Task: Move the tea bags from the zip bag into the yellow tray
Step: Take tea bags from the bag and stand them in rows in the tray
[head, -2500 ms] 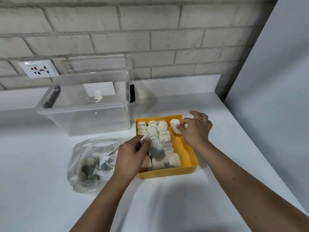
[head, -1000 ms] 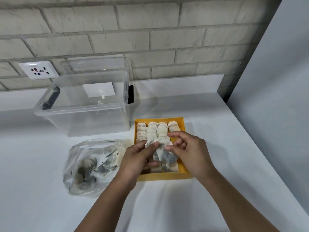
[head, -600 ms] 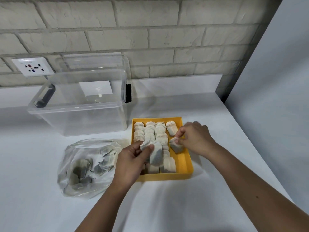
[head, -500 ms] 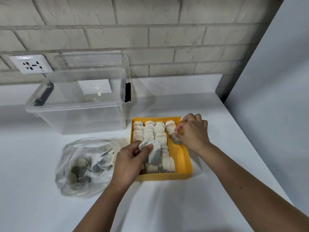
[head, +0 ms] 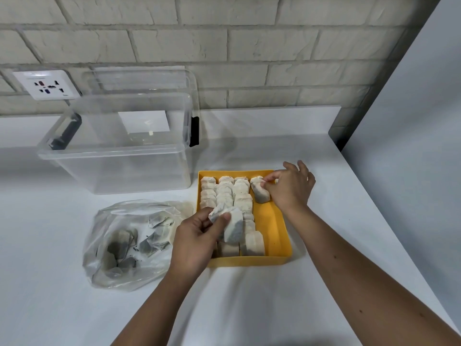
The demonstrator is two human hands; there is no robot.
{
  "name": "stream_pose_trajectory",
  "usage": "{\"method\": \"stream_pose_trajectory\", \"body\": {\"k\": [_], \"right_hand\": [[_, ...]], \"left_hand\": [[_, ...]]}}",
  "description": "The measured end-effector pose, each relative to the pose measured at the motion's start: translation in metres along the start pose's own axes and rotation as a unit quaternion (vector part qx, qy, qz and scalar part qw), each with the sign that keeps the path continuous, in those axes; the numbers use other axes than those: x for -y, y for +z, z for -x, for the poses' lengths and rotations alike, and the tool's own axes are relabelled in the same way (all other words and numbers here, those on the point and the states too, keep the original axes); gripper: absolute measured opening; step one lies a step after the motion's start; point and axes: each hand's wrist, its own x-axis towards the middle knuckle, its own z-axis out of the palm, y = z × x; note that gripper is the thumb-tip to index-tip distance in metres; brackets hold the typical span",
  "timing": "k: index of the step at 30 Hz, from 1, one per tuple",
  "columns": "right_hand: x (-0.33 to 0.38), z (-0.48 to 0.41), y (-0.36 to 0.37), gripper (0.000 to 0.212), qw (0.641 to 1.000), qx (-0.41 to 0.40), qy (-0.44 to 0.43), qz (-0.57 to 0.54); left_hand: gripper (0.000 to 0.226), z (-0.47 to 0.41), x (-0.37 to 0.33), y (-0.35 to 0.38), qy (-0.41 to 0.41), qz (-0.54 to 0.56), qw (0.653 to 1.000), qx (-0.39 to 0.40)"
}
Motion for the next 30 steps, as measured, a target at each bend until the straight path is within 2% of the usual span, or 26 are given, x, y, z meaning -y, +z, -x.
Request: {"method": "stream_pose_trajectory", "body": {"k": [4,6,9,11,13,15,20,23,27,30], "right_hand": [[-0.001,0.002,-0.006,0.023,1.000,0.019,-0.004,0.024],[0.000,0.014,-0.017,0.027,1.000,-0.007,-0.018,0.012],[0.009,0.049,-0.041,0.019,0.986,-0.073,-0.083,-0.129],[0.019,0.078,-0.055,0.013,0.960,-0.014,-0.119,-0.252],[0.027,0.098,-0.060,0.018,0.940,0.073,-0.118,-0.310],[0.029,0.106,-0.057,0.021,0.942,0.092,-0.111,-0.303],[0.023,0.108,-0.052,0.012,0.949,0.086,-0.095,-0.289],[0.014,0.101,-0.057,0.012,0.953,0.076,-0.078,-0.282],[-0.006,0.081,-0.062,0.013,0.977,0.037,-0.074,-0.199],[-0.014,0.065,-0.065,0.016,0.986,0.083,-0.066,-0.130]], "left_hand": [[0.011,0.001,-0.002,0.000,-0.011,0.018,1.000,0.005],[0.008,0.001,-0.004,-0.001,-0.020,0.031,0.999,0.010],[0.009,0.001,-0.006,-0.002,-0.032,0.045,0.998,0.016],[0.010,0.001,-0.008,-0.002,-0.029,0.048,0.998,0.019],[0.011,0.001,-0.009,-0.002,-0.021,0.049,0.998,0.024],[0.013,0.000,-0.010,-0.004,-0.014,0.041,0.999,0.030],[0.010,0.000,-0.016,-0.008,-0.052,0.058,0.995,0.055],[0.011,0.000,-0.019,-0.012,-0.066,0.082,0.993,0.043],[0.011,-0.002,-0.023,-0.015,-0.045,0.077,0.995,0.038],[0.008,-0.002,-0.024,-0.013,-0.021,0.053,0.998,0.038]]}}
